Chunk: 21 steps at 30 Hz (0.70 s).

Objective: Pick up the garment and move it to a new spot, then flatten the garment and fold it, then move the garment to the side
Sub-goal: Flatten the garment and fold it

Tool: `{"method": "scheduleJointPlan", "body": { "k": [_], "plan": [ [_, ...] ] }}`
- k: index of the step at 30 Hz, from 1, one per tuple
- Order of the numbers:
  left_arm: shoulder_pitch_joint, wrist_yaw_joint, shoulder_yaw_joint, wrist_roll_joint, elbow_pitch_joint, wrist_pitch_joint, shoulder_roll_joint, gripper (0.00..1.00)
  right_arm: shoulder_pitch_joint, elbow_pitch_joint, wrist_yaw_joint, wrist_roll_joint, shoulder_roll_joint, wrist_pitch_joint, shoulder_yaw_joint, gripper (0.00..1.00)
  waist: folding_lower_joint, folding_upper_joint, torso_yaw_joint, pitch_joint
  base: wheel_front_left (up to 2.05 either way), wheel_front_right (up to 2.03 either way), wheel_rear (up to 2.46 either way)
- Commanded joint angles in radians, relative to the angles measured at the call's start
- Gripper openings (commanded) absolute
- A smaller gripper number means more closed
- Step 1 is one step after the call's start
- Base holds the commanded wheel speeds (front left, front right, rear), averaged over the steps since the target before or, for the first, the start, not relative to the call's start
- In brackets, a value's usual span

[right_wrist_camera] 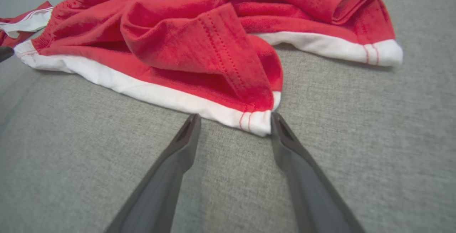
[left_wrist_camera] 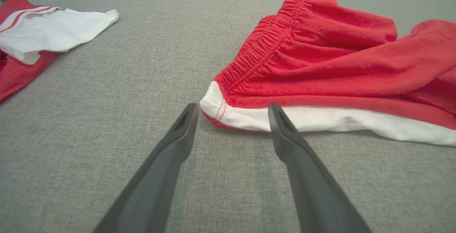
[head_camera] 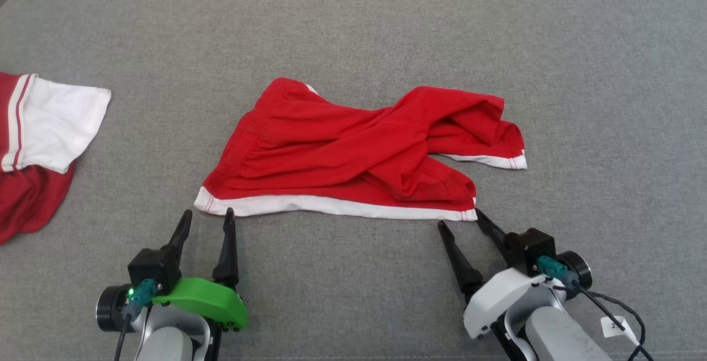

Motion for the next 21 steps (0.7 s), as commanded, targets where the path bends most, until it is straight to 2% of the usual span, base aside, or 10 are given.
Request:
{"method": "scheduleJointPlan", "body": {
  "k": [1, 2, 5, 21],
  "plan": [
    [-0.007, 0.001, 0.003, -0.006, 0.0, 0.0, 0.005, 1.0, -0.004, 0.006, -0.001, 0.007, -0.005, -0.003, 0.003, 0.86, 0.0, 0.0, 0.004, -0.004, 0.0, 0.0, 0.0],
    [-0.007, 0.0, 0.005, -0.005, -0.001, 0.0, 0.005, 1.0, -0.001, 0.005, -0.001, 0.008, -0.006, -0.003, 0.004, 0.7, 0.0, 0.0, 0.005, -0.006, 0.0, 0.0, 0.0],
    [-0.006, -0.002, 0.009, -0.006, -0.004, 0.0, 0.005, 1.0, 0.006, -0.005, -0.001, 0.007, -0.01, -0.003, 0.009, 0.01, 0.0, 0.0, 0.007, -0.011, 0.0, 0.0, 0.0],
    [-0.03, -0.021, 0.045, -0.001, 0.038, 0.0, 0.005, 1.0, 0.053, -0.026, -0.001, 0.004, -0.056, -0.003, -0.014, 0.0, 0.0, 0.0, -0.036, -0.014, 0.0, 0.0, 0.0]
  ]
}}
